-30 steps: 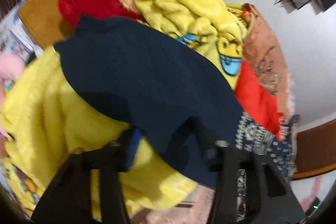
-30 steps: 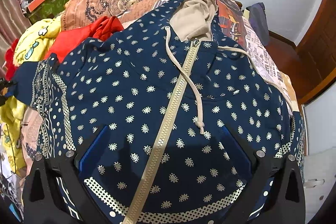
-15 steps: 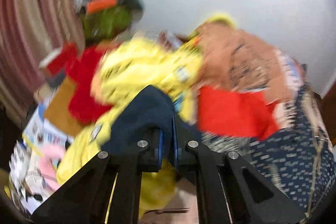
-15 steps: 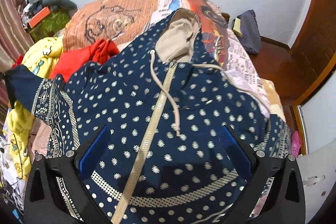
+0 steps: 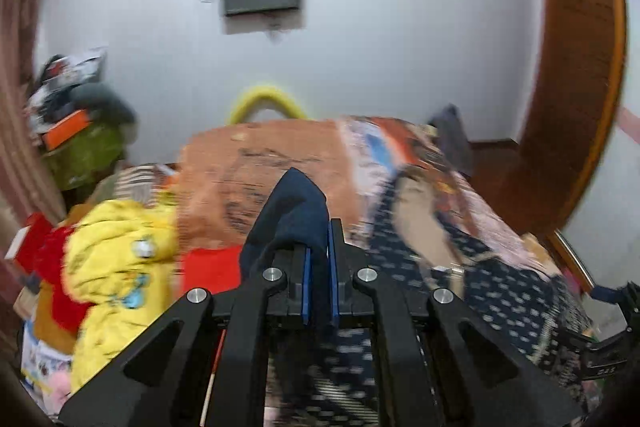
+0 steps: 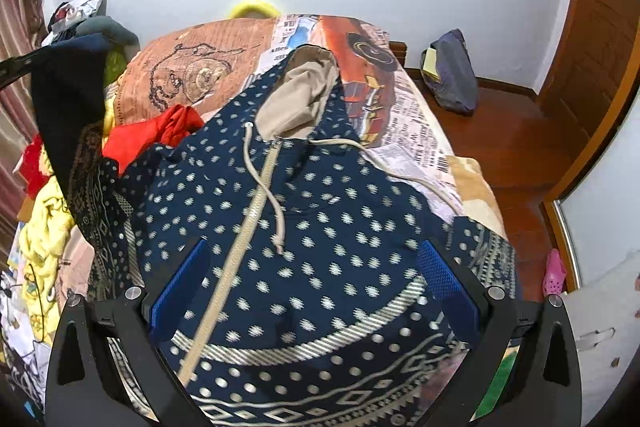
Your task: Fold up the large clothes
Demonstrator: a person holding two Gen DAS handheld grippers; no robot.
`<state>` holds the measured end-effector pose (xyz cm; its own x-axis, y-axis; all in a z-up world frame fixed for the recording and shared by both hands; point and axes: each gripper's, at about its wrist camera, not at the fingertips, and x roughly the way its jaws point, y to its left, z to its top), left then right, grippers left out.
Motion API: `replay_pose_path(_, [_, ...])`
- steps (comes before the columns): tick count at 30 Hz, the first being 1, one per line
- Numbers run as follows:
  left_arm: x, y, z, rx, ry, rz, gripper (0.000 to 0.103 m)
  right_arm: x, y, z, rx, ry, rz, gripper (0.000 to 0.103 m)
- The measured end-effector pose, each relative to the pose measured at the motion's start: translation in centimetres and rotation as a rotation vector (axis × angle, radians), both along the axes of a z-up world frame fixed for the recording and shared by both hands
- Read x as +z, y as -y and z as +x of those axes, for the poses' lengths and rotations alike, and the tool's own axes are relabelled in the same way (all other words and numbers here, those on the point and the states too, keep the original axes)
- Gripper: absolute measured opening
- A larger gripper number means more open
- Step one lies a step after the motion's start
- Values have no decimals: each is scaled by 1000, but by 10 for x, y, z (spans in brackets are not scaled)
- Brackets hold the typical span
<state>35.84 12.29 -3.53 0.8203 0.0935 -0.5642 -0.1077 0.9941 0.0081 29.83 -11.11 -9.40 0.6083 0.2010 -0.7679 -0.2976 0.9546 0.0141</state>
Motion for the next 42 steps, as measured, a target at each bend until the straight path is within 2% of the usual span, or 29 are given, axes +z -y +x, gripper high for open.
replay_pose_path(5, [-38,69,15,-134,-95,-4,6,-5,21,-4,-12,7,-34,103])
replay_pose_path(12, [-117,143,21,-274,-295,-47,6,-22,45,-10,-37,-32,-50,103])
replay_pose_path(17, [-162,171,19,-334,-428,-76,6,-36,57,-14,-48,-67,-68,103])
replay_pose_path(22, [-191,188,9,-376,-520,-44,8,-44,63,-18,-50,-86,-90,103])
replay_pose_path(27, [-193,190,-4,-408,-547,-37,18,-42,61,-21,-44,-89,-86,103])
replay_pose_path(28, [-189,187,-9,-411,-544,-39,24,-41,60,-21,-42,-87,-86,103])
replay_pose_path(30, [-181,180,-17,-401,-527,-43,43,-38,55,-21,-31,-80,-87,103])
replay_pose_path(33, [-161,158,-32,-367,-467,-37,58,-31,40,-20,-3,-65,-87,103])
replay_pose_path(37, [-139,111,-46,-275,-392,15,65,-21,12,-19,50,-32,-98,103])
replay_pose_path(42, [-138,42,-55,-149,-367,74,71,-19,-34,-16,144,0,-135,103])
